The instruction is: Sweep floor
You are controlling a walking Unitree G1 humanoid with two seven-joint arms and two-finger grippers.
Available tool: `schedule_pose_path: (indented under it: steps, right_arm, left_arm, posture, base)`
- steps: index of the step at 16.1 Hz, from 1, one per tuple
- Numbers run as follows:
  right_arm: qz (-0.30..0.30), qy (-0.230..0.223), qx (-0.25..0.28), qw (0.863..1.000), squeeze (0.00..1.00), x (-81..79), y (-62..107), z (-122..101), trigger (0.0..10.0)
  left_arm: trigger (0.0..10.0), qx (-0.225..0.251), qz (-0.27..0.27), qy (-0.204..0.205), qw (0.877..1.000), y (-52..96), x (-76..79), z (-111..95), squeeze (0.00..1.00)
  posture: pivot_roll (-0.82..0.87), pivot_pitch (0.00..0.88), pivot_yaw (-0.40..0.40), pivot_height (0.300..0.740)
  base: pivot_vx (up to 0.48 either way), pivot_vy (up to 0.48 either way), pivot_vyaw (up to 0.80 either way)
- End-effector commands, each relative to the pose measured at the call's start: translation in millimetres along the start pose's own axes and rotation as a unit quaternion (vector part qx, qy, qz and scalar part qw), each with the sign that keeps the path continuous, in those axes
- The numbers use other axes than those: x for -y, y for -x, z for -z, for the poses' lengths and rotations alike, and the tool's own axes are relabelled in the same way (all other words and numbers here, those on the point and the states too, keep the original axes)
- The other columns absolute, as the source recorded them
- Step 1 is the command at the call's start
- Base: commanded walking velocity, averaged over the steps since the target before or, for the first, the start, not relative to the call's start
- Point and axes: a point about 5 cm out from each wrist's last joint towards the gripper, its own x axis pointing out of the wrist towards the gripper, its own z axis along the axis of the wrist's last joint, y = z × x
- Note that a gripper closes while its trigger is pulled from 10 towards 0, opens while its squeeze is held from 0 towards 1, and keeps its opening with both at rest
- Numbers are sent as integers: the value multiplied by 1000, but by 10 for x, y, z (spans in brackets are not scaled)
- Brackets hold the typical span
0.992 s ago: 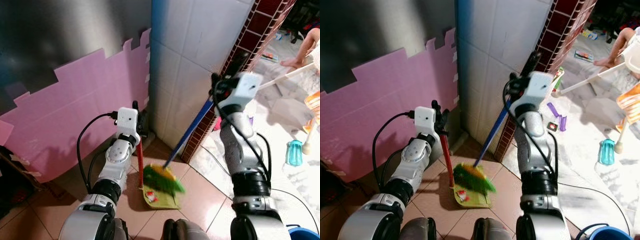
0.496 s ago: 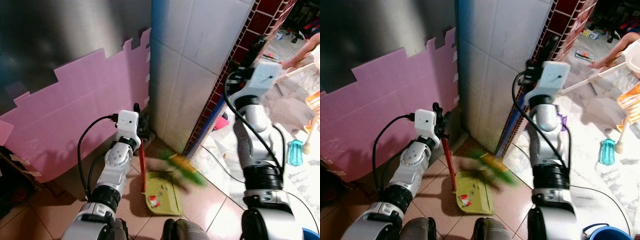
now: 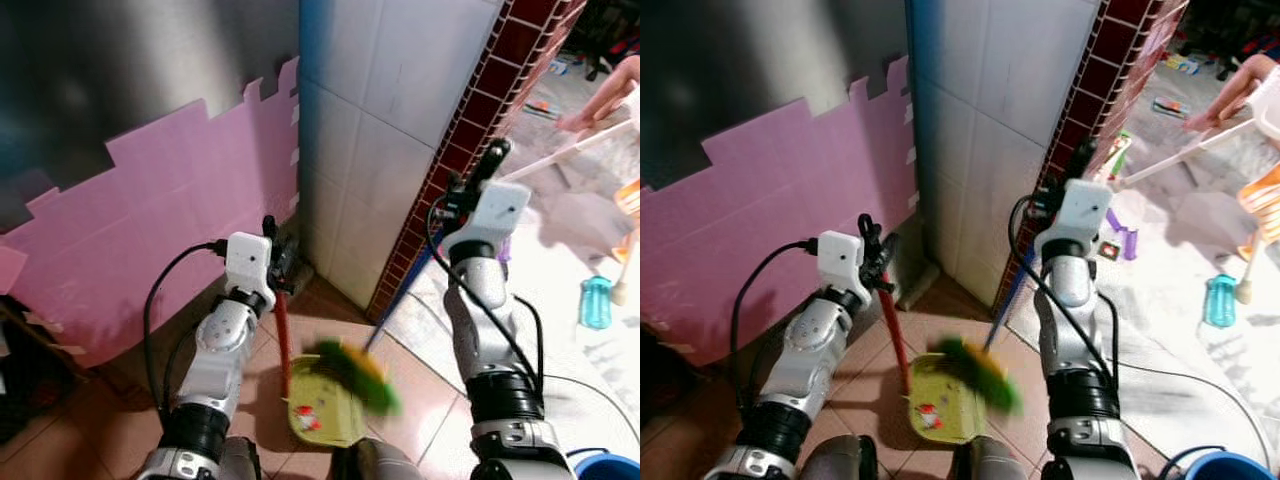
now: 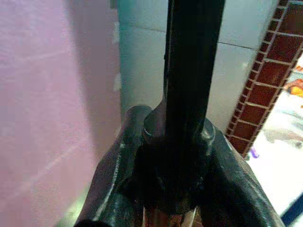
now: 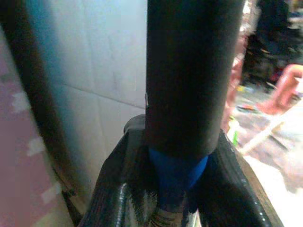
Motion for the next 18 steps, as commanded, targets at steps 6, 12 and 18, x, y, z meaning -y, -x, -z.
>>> schedule_pose_path:
  steps: [6, 12, 18]
  right_arm:
    - [6, 2, -18, 1000, 0, -37, 33, 88, 10000]
    - [-5, -13, -18, 1000, 0, -178, -22, 101, 10000]
    - [-16, -25, -26, 999, 0, -224, -23, 135, 10000]
  left_arm:
    - [10000, 10, 8, -7, 1000, 82, -6, -153, 0]
    - [10000, 6, 27, -10, 1000, 85, 67, -172, 0]
    - [10000, -2, 35, -5, 999, 93, 101, -184, 0]
  posture:
    - [-63, 51, -6, 740]
    - [-60, 54, -27, 740]
    - [-63, 55, -26, 740]
  base:
    - [0, 0, 0]
    - [0, 0, -667]
    - [0, 0, 0]
